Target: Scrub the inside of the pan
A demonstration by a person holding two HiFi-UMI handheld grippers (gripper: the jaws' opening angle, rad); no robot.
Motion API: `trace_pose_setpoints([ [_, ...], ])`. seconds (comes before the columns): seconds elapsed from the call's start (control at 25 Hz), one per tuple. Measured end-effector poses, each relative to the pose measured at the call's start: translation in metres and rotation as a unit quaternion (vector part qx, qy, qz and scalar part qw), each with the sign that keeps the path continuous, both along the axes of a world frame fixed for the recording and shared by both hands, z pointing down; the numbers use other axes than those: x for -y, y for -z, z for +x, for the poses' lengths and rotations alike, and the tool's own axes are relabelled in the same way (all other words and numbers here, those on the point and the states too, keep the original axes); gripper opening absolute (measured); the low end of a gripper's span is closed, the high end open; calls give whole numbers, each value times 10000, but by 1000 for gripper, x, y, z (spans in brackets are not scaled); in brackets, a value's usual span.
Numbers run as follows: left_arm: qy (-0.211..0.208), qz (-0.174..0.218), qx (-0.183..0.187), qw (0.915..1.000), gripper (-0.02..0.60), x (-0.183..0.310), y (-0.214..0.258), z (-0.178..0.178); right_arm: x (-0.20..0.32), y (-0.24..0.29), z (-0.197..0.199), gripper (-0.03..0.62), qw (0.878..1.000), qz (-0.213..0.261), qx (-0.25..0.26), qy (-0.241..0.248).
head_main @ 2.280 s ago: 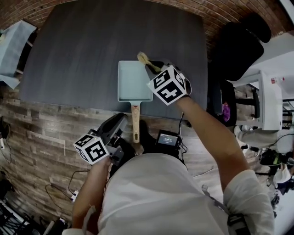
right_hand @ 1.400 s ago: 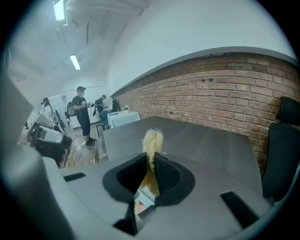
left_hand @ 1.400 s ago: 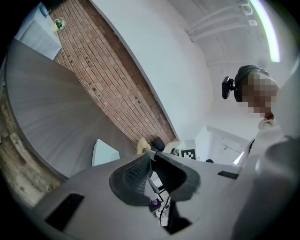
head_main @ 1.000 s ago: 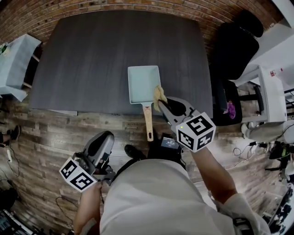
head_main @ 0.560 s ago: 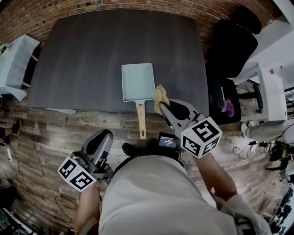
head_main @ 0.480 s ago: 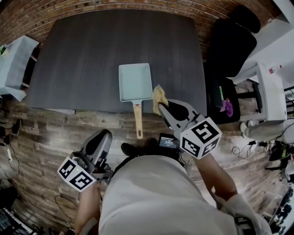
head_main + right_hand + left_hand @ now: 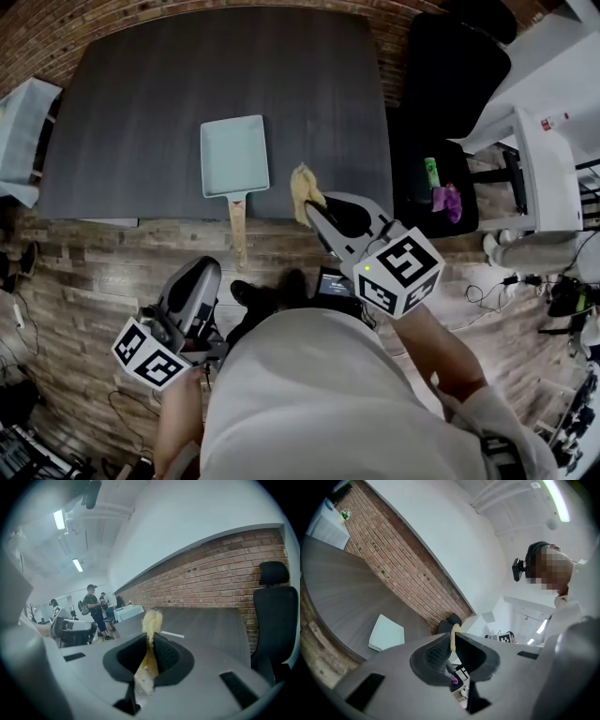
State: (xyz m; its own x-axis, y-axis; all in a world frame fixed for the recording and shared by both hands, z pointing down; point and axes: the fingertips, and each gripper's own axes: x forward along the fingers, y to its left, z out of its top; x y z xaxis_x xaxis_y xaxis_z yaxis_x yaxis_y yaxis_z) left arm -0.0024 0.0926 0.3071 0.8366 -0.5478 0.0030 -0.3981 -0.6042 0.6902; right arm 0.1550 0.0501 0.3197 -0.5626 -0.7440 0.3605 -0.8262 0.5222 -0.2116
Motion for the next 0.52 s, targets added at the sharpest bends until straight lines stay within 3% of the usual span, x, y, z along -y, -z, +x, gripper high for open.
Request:
trace_pose_setpoints([
  [0.52,-17,-255,15,9997,29,-33,-14,58,-27,-11,44,46,9994,-116,149,296],
])
